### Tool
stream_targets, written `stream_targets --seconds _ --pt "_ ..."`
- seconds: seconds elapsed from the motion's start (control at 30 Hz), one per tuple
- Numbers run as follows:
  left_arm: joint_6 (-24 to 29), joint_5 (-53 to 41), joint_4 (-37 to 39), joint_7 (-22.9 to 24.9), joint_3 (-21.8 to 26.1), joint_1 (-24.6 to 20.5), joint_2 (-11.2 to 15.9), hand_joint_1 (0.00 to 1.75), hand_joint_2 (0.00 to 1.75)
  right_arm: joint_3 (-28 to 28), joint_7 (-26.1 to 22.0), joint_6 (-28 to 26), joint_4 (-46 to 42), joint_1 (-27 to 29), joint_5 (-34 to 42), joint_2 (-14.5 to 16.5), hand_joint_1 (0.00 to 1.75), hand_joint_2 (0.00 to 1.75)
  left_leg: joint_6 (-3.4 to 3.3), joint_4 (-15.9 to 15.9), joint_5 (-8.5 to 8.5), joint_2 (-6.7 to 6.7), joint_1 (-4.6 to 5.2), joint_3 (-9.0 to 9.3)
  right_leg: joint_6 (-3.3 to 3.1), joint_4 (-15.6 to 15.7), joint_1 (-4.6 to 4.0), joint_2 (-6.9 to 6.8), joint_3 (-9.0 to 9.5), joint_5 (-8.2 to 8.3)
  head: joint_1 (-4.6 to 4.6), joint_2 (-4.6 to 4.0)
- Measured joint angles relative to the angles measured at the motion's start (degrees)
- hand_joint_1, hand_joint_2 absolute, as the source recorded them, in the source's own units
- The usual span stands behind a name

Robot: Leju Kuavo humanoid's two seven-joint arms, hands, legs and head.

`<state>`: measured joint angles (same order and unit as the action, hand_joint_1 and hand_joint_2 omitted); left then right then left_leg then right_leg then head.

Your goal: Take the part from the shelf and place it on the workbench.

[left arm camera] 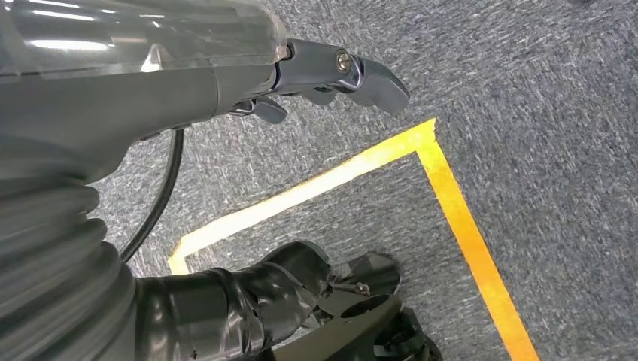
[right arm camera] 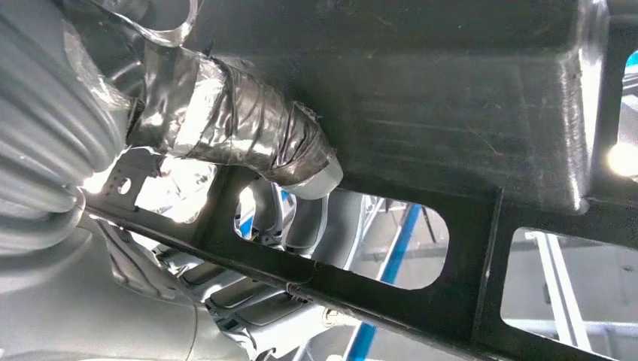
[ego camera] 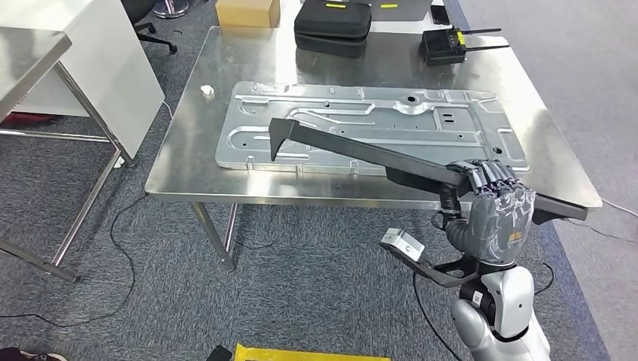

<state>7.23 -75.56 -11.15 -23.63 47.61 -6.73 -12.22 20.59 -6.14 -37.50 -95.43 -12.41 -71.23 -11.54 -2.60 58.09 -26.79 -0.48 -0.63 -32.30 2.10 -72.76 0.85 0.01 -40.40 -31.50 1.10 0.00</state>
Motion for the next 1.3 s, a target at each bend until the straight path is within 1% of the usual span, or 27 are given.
stream_targets --seconds 0.07,0.1,0.13,0.2,0.27,0.33,0.4,0.43,0.47,0.5,0.57,0.6,0.63,0.7,0.77,0.8,0.83,0.87,0.93,0.97,1.0,1.03,1.07,1.1,1.13,1.2,1.3 --pt "0.0 0.0 0.0 0.0 0.0 0.0 -0.1 0.00 1.75 0.0 0.1 0.3 0.3 -0.3 0.3 0.0 1.75 1.75 0.27 0.0 -0.94 -0.10 0.05 1.24 -0.45 7.1 -0.12 0.00 2.36 5.19 0.01 0.00" --pt "0.0 0.0 0.0 0.1 0.0 0.0 -0.1 0.00 1.75 0.0 0.1 0.4 0.4 -0.5 0.4 -0.1 1.75 1.75 0.52 0.0 -1.34 -0.13 0.14 1.67 -0.78 10.3 -0.30 0.00 3.69 6.61 0.01 0.00" --pt "0.0 0.0 0.0 0.1 0.0 -0.1 -0.1 0.00 1.75 0.0 0.1 0.6 0.5 -0.7 0.5 -0.1 1.75 1.75 0.79 0.0 -1.65 -0.13 0.22 1.89 -1.12 12.2 -0.49 -0.01 4.53 7.10 -0.01 0.00" --pt "0.0 0.0 0.0 0.2 0.0 -0.2 -0.2 0.00 1.75 0.0 0.1 0.7 0.7 -1.1 0.6 -0.1 1.75 1.75 1.37 -0.2 -1.99 -0.05 0.33 2.07 -1.80 13.3 -0.78 0.02 5.09 6.48 -0.04 0.00" --pt "0.0 0.0 0.0 0.2 0.0 -0.3 -0.2 0.00 1.75 0.0 0.2 0.8 0.8 -1.3 0.7 -0.1 1.75 1.75 1.96 0.1 -2.59 0.09 0.36 2.12 -2.48 13.8 -0.39 0.06 5.56 6.21 -0.10 0.00" --pt "0.0 0.0 0.0 0.2 0.0 -0.3 -0.2 0.00 1.75 0.0 0.3 0.8 1.0 -1.6 0.9 -0.2 1.75 1.75 2.43 4.3 -4.59 0.15 0.33 0.14 -3.18 14.3 -0.05 -0.02 6.33 5.92 -0.21 0.00" --pt "0.0 0.0 0.0 0.3 -0.1 -0.3 -0.2 0.00 1.75 0.0 0.3 0.9 1.2 -1.8 1.1 -0.2 1.75 1.75 2.71 12.1 -7.23 0.15 0.18 -4.41 -3.63 14.3 -0.18 -0.10 6.89 5.36 -0.29 0.00" --pt "-0.1 0.0 0.0 0.3 -0.1 -0.2 -0.2 0.00 1.75 0.0 0.3 0.9 1.4 -1.9 1.2 -0.2 1.75 1.75 2.80 15.2 -7.70 0.15 0.13 -6.59 -3.71 14.3 -0.24 -0.09 7.21 5.03 -0.28 0.00" --pt "-0.1 0.0 0.0 0.3 -0.1 -0.1 -0.2 0.00 1.75 0.0 0.3 1.0 1.6 -1.9 1.2 -0.2 1.75 1.75 2.82 16.4 -7.02 0.16 0.10 -7.99 -3.71 14.2 -0.27 -0.05 7.62 4.66 -0.29 0.00" --pt "-0.1 0.0 0.0 0.3 -0.1 -0.1 -0.2 0.00 1.75 0.0 0.4 1.0 1.8 -1.9 1.3 -0.2 1.75 1.75 2.75 15.3 -5.06 0.16 0.10 -8.23 -3.67 14.2 -0.29 0.00 8.16 4.23 -0.29 0.00" --pt "-0.1 0.0 0.0 0.3 -0.1 0.0 -0.1 0.00 1.75 0.0 0.4 1.1 2.2 -2.0 1.3 -0.2 1.75 1.75 2.35 8.2 0.35 0.16 0.14 -6.14 -3.47 14.1 -0.31 0.04 9.32 3.28 -0.26 0.00" --pt "-0.1 0.0 0.0 0.3 -0.1 -0.1 -0.1 0.00 1.75 0.0 0.5 1.1 2.3 -2.2 1.3 -0.2 1.75 1.75 2.10 4.6 2.11 0.17 0.26 -4.74 -3.22 14.0 -0.40 0.08 9.68 2.82 -0.25 0.00" --pt "-0.1 0.0 0.0 0.4 -0.1 -0.2 -0.1 0.00 1.75 0.0 0.5 1.2 2.4 -2.3 1.3 -0.2 1.75 1.75 1.86 2.3 2.80 0.19 0.38 -3.78 -2.94 14.0 -0.47 0.12 9.83 2.51 -0.25 0.00" --pt "-0.1 0.0 0.0 0.4 -0.1 -0.3 -0.1 0.00 1.75 0.0 0.5 1.3 2.7 -2.5 1.3 -0.2 1.75 1.75 1.43 0.9 2.33 0.17 0.64 -3.11 -2.27 14.2 -0.55 0.16 9.89 2.15 -0.24 0.00" --pt "-0.1 0.0 0.0 0.5 -0.1 -0.3 -0.1 0.00 1.75 0.0 0.5 1.5 2.8 -2.7 1.4 -0.2 1.75 1.75 0.82 0.2 2.17 0.11 0.41 -2.60 -1.65 14.2 -0.46 0.08 10.15 1.79 -0.20 0.00" --pt "-0.1 0.0 0.0 0.5 -0.1 -0.3 -0.1 0.00 1.75 0.0 0.5 1.5 2.9 -2.8 1.4 -0.2 1.75 1.75 0.49 -0.2 2.13 0.11 0.26 -2.19 -1.37 13.2 -0.41 0.05 9.85 1.21 -0.17 0.00" --pt "-0.1 -0.1 0.0 0.5 -0.1 -0.3 -0.1 0.00 1.75 0.0 0.5 1.5 2.9 -3.0 1.4 -0.2 1.75 1.75 0.20 -0.6 2.07 0.11 0.09 -1.76 -1.10 11.1 -0.34 0.04 8.84 0.20 -0.13 0.00" --pt "-0.1 -0.1 0.0 0.5 -0.1 -0.3 -0.1 0.00 1.75 0.0 0.5 1.5 3.0 -3.1 1.4 -0.2 1.75 1.75 0.00 -0.7 1.86 0.11 0.07 -1.45 -0.86 7.7 -0.21 0.03 7.04 -1.14 -0.08 0.00" --pt "-0.1 -0.1 0.0 0.5 -0.1 -0.3 -0.1 0.00 1.75 0.0 0.5 1.6 3.3 -3.2 1.4 -0.2 1.75 1.75 -0.19 -0.7 1.24 0.11 0.07 -0.87 -0.43 0.3 0.01 0.02 2.18 -3.27 -0.07 0.00" --pt "-0.1 -0.1 0.0 0.5 -0.1 -0.2 -0.1 0.00 1.75 0.0 0.5 1.6 3.5 -3.2 1.4 -0.2 1.75 1.75 -0.18 -0.6 0.85 0.08 0.06 -0.46 -0.28 -1.5 0.13 0.02 0.44 -2.93 -0.08 0.00" --pt "-0.2 -0.1 0.0 0.5 -0.1 -0.2 -0.1 0.00 1.75 0.0 0.5 1.6 3.6 -3.2 1.4 -0.2 1.75 1.75 -0.13 -0.6 0.43 0.04 0.05 0.05 -0.20 -1.2 0.24 0.01 -0.23 -1.36 -0.07 0.00" --pt "-0.2 -0.1 0.0 0.5 -0.1 -0.2 -0.2 0.00 1.75 0.0 0.5 1.6 3.7 -3.3 1.4 -0.2 1.75 1.75 -0.04 -0.5 -0.05 -0.02 0.03 0.68 -0.21 1.4 0.33 0.00 0.29 1.31 -0.07 0.00" --pt "-0.2 -0.1 0.0 0.5 -0.1 -0.1 -0.2 0.00 1.75 0.0 0.5 1.6 3.8 -3.3 1.4 -0.2 1.75 1.75 0.13 -0.5 -0.58 -0.07 0.02 1.24 -0.30 5.3 0.41 -0.02 1.49 4.19 -0.06 0.00" --pt "-0.2 -0.1 0.0 0.5 -0.1 -0.2 -0.2 0.00 1.75 0.0 0.5 1.6 3.9 -3.4 1.4 -0.2 1.75 1.75 0.40 -0.4 -1.07 -0.12 0.11 1.73 -0.46 8.8 0.31 -0.02 2.74 6.25 -0.07 0.00" --pt "-0.2 -0.1 0.0 0.5 -0.1 -0.2 -0.3 0.00 1.75 0.0 0.6 1.7 4.0 -3.5 1.4 -0.2 1.75 1.75 0.73 -0.4 -1.44 -0.16 0.16 1.95 -0.74 11.5 0.15 -0.02 3.84 7.26 -0.08 0.00" --pt "-0.2 -0.1 0.0 0.5 -0.1 -0.3 -0.3 0.00 1.75 0.0 0.6 1.7 4.1 -3.6 1.4 -0.2 1.75 1.75 1.38 -0.4 -1.83 -0.14 0.26 2.04 -1.33 13.1 -0.24 0.03 4.53 6.83 -0.18 0.00" --pt "-0.2 -0.1 0.0 0.5 -0.1 -0.4 -0.3 0.00 1.75 0.0 0.6 1.7 4.2 -3.7 1.4 -0.2 1.75 1.75 2.28 0.4 -2.82 0.06 0.26 2.15 -2.39 13.9 0.09 0.12 5.45 6.19 -0.30 0.00"
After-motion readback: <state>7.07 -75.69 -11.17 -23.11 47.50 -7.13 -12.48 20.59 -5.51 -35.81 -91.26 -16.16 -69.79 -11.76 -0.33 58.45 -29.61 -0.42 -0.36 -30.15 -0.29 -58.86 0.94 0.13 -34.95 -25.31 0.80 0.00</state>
